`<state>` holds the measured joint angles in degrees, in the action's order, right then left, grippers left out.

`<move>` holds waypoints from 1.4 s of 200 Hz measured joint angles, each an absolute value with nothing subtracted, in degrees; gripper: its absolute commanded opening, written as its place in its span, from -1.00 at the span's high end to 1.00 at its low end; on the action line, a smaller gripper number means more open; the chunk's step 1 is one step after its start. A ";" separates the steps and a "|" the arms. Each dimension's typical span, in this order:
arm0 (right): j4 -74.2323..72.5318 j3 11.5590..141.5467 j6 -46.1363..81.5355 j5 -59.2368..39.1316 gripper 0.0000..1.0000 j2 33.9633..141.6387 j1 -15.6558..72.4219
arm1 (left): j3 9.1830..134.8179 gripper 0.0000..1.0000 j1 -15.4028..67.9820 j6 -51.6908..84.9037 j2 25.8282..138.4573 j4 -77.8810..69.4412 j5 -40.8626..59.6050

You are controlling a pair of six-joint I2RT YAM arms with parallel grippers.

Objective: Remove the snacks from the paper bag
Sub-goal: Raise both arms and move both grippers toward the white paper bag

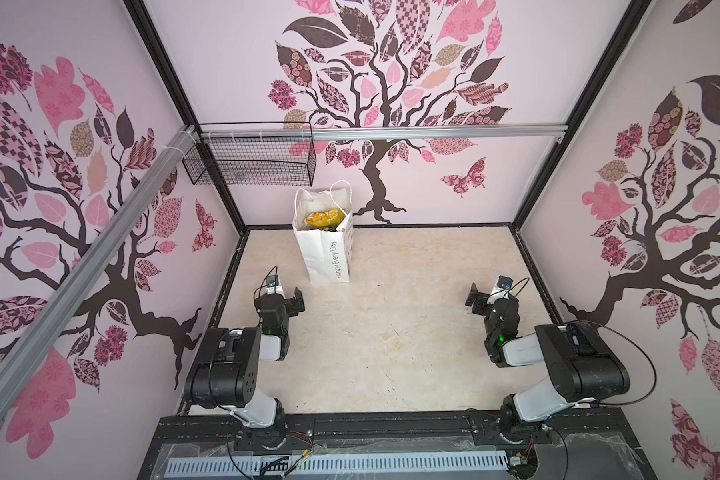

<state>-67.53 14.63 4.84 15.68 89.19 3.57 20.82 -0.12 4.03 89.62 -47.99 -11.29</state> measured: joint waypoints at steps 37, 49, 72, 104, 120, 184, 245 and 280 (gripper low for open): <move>-67.53 14.63 4.64 15.66 -0.99 89.19 3.57 | 20.82 -0.97 -0.12 4.01 89.62 -47.99 -11.29; -67.53 14.63 4.64 15.66 -0.99 89.19 3.57 | 20.82 -0.97 -0.12 4.03 89.62 -47.99 -11.29; -67.53 14.63 4.64 15.66 -0.99 89.19 3.57 | 20.82 -0.97 -0.12 4.03 89.62 -47.99 -11.29; -67.53 14.63 4.62 15.66 -0.99 89.19 3.57 | 20.82 -0.97 -0.12 4.03 89.62 -47.99 -11.29; -67.53 14.63 4.62 15.66 -0.99 89.19 3.57 | 20.82 -0.97 -0.12 4.03 89.62 -47.99 -11.29; -46.44 19.73 8.51 17.04 -0.99 74.61 3.66 | 17.63 -0.97 -0.12 4.25 85.93 -52.10 -12.62; -9.08 40.16 23.59 9.72 -0.99 56.40 3.68 | 17.54 -0.97 5.21 9.32 52.49 -28.67 -24.47; 8.40 56.82 28.27 -0.56 -0.99 61.19 5.56 | 26.81 -0.97 6.46 20.56 42.63 -7.95 -22.20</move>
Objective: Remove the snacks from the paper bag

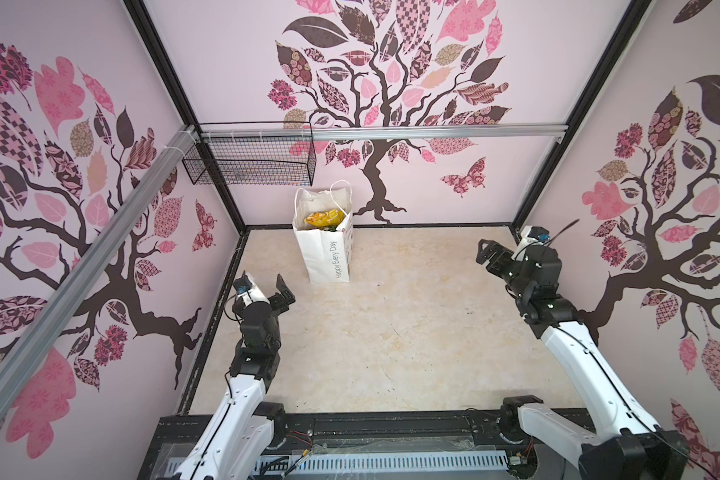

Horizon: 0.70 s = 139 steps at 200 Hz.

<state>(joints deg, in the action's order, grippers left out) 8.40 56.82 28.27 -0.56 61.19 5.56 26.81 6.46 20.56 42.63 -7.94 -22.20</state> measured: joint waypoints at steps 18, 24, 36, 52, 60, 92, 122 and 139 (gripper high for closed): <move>15.77 64.14 28.16 -2.55 -0.99 65.49 11.42 | 35.99 -0.88 6.55 26.65 43.64 0.84 -18.20; 17.80 66.59 27.99 -3.09 -0.99 67.09 13.93 | 40.14 -0.86 6.61 28.32 45.19 4.25 -16.34; 21.43 71.20 27.44 -4.75 -0.99 70.28 18.22 | 48.90 -0.78 6.81 30.35 49.39 10.15 -12.62; 25.36 77.30 26.87 -6.90 -0.99 74.43 23.49 | 60.58 -0.65 6.85 31.62 56.31 16.97 -8.47; 26.59 79.92 26.70 -7.18 -0.99 76.25 25.63 | 66.61 -0.59 6.92 31.51 60.42 20.40 -6.35; 29.82 90.74 26.59 -7.20 -0.99 84.82 32.16 | 86.80 -0.47 7.07 28.80 76.53 32.73 -2.63; 30.00 98.67 26.85 -6.52 -0.99 92.51 34.63 | 101.67 -0.47 5.43 24.08 90.19 42.48 -2.31; 30.50 103.81 27.05 -4.78 -0.99 97.32 34.81 | 107.59 -0.47 3.40 21.34 96.53 47.03 -1.85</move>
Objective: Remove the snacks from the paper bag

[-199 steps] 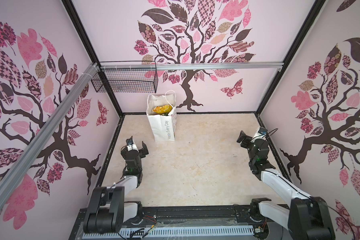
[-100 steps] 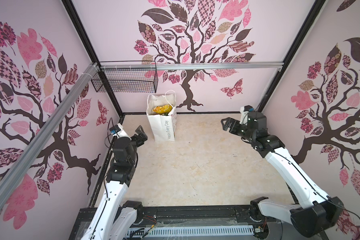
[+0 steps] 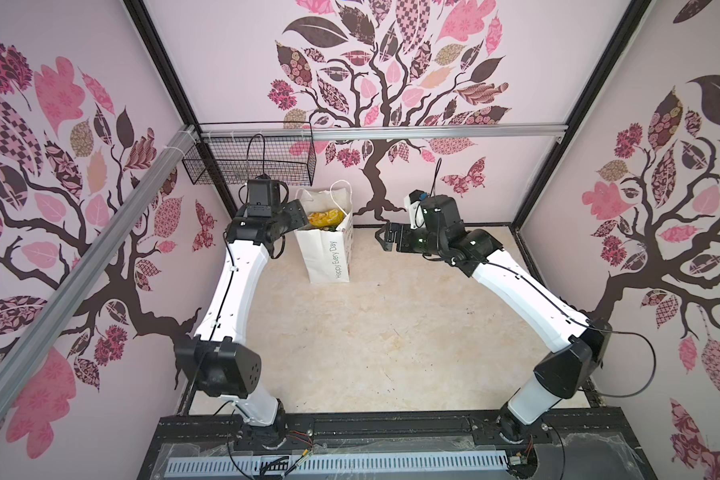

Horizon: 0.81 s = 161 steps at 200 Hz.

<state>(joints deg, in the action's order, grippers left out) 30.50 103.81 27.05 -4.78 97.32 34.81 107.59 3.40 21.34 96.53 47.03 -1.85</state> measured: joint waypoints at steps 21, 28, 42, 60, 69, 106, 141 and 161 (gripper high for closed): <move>31.16 112.99 27.22 -3.11 -0.99 104.75 34.81 | 113.91 -0.47 1.45 18.31 103.31 50.83 -1.04; 31.16 116.49 27.35 -2.90 -0.99 107.61 34.81 | 115.37 -0.47 1.04 17.52 105.01 51.83 -0.78; 31.70 123.02 27.92 -2.74 -0.99 112.81 34.79 | 117.21 -0.46 0.62 16.40 107.70 52.97 -0.01; 32.64 133.29 28.71 -2.83 -0.97 120.55 34.81 | 118.96 -0.41 0.36 15.70 110.43 53.93 0.91; 32.86 138.74 29.17 -2.87 -0.95 124.49 34.81 | 120.05 -0.34 0.34 15.27 111.70 54.48 1.50; 30.55 149.10 32.71 -4.64 -0.84 134.91 34.81 | 122.74 0.00 0.23 14.59 115.98 55.79 3.62; 26.15 149.10 36.34 -6.50 -0.47 140.07 34.98 | 122.72 0.38 0.25 13.56 116.99 56.34 5.13; 24.01 149.10 37.89 -7.64 -0.23 142.41 35.03 | 122.80 0.63 0.25 13.17 116.97 56.27 5.80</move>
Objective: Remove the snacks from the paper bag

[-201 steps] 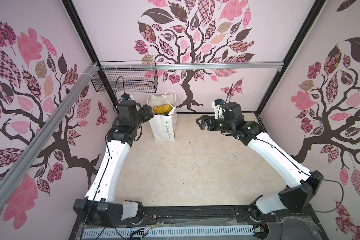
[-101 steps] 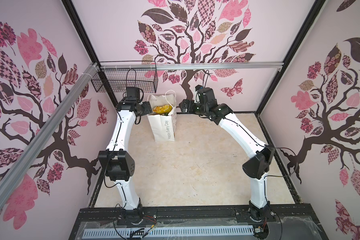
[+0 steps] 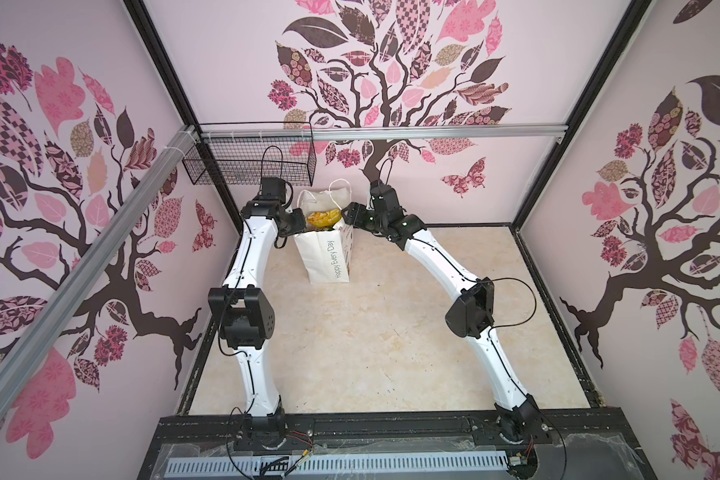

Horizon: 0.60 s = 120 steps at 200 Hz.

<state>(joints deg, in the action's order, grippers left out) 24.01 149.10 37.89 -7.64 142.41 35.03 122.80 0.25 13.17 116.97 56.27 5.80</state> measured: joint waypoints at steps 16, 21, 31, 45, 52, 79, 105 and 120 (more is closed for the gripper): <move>23.38 149.10 39.16 -8.16 -0.04 143.26 35.11 | 122.83 0.79 0.25 12.91 116.97 56.38 6.31; 23.27 149.10 39.22 -8.36 0.02 143.28 35.14 | 122.83 0.85 0.25 12.93 116.97 56.42 6.35; 22.76 149.14 39.13 -8.60 0.13 143.20 35.14 | 122.80 0.93 0.25 12.95 116.95 56.53 6.57; 22.39 149.25 39.05 -8.80 0.28 143.17 35.20 | 122.80 1.00 0.23 12.95 116.90 56.69 7.01; 22.39 149.18 39.07 -8.86 0.34 143.15 35.20 | 122.74 1.00 0.23 12.99 116.81 56.66 7.38; 21.45 145.67 38.70 -10.85 0.76 140.94 35.20 | 120.49 1.00 0.27 13.45 114.98 56.03 8.95; 22.37 140.64 38.76 -13.72 0.93 137.16 35.05 | 113.75 1.00 0.60 14.72 109.69 54.28 10.44; 23.73 138.23 38.41 -15.00 0.94 135.02 35.11 | 109.45 1.00 1.34 15.75 106.13 53.65 11.03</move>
<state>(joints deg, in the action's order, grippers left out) 23.73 138.23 38.41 -15.00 135.02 35.11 109.45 1.34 15.75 106.13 53.65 11.03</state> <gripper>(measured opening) 0.056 0.046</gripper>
